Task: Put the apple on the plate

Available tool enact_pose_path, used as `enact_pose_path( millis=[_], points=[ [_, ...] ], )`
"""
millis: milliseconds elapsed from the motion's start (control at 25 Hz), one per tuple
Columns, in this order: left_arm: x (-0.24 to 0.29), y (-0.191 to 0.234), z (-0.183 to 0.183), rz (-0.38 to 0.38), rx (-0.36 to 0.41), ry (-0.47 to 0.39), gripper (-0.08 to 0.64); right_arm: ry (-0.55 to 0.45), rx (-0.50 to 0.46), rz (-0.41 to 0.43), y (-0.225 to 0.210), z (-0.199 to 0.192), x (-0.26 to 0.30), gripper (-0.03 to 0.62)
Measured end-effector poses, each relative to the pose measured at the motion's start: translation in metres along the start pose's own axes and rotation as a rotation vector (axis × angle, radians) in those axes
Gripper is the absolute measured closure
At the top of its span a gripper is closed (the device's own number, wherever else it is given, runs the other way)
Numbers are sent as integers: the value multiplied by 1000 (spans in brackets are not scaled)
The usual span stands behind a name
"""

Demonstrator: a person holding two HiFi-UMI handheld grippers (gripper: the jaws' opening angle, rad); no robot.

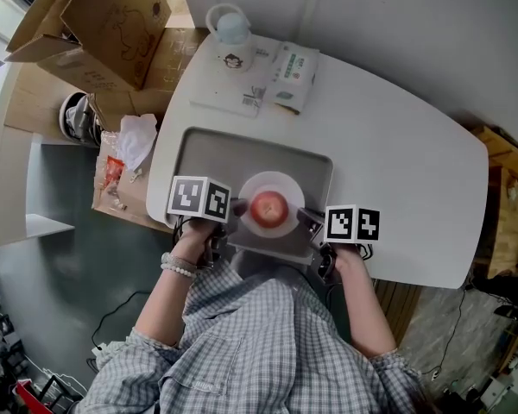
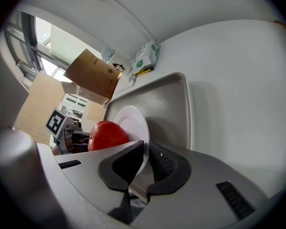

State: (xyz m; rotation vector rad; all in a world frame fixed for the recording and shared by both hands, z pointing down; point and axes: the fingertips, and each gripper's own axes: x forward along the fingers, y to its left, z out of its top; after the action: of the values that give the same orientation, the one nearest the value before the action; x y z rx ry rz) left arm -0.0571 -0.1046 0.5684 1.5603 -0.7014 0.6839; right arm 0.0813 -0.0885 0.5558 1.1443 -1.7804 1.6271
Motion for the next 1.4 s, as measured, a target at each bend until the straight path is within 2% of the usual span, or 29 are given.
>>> enact_pose_path(
  millis=[320, 560, 840, 1200, 1400],
  points=[
    [2, 16, 5, 2, -10, -2, 511, 6, -11, -18, 3, 3, 17, 545],
    [4, 19, 6, 11, 19, -8, 511, -9, -26, -53, 1, 3, 22, 545],
    [4, 20, 7, -29, 23, -44, 512, -28, -84, -59, 2, 4, 25, 545],
    [5, 20, 7, -49, 54, -74, 511, -68, -77, -73, 2, 4, 27, 545],
    [3, 17, 5, -102, 23, -98, 511, -104, -56, -55, 3, 5, 23, 543]
  ],
)
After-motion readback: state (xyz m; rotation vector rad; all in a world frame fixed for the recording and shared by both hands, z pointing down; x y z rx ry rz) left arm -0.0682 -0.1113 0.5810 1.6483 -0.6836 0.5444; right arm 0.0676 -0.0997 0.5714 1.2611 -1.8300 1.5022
